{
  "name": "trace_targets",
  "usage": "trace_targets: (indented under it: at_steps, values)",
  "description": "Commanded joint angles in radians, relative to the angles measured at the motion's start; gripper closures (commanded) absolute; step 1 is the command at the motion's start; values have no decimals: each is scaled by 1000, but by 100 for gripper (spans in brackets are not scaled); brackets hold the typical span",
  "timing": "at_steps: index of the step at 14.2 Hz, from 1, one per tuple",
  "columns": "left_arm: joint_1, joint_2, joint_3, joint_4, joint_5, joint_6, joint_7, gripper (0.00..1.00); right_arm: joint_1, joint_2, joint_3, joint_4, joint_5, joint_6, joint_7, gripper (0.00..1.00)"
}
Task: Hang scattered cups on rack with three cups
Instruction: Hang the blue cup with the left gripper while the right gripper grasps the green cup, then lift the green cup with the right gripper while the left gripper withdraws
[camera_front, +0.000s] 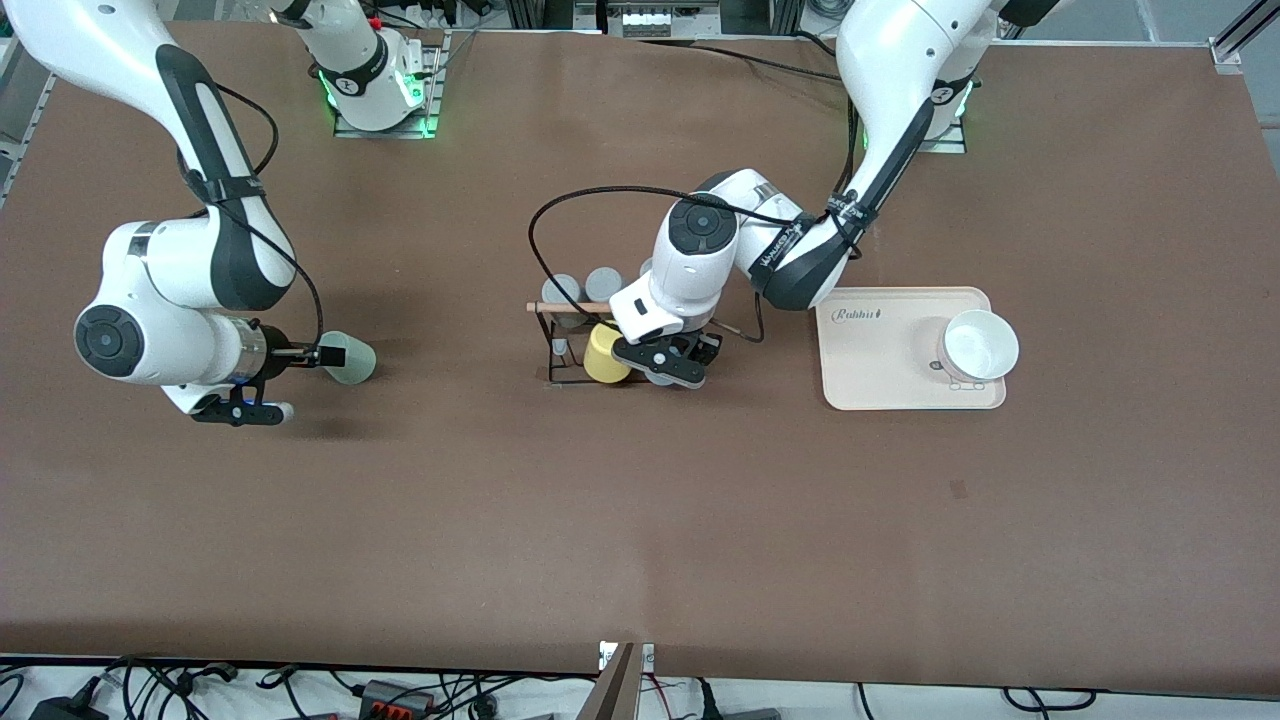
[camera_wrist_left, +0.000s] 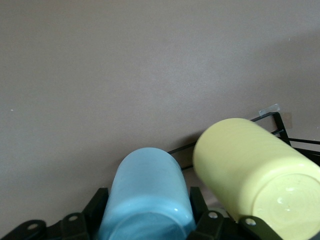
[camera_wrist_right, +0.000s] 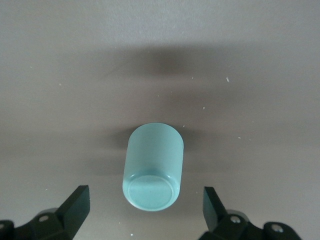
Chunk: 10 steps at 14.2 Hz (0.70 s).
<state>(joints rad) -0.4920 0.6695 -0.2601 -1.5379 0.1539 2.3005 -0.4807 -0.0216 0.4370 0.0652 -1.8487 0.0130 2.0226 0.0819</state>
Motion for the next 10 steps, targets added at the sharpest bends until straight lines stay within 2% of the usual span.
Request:
trace_targets:
  at_steps: [1, 5, 10]
  values:
    - [21, -24, -4, -14, 21, 4, 19, 0, -4, -21, 7, -72, -4, 63, 13, 0]
    - [24, -60, -5, -10, 21, -24, 5, 0, -8, -14, 7, -101, -4, 102, 13, 0]
    - [26, -129, -7, 47, 3, -238, -9, 0, -9, -12, 7, -118, -4, 126, 13, 0]
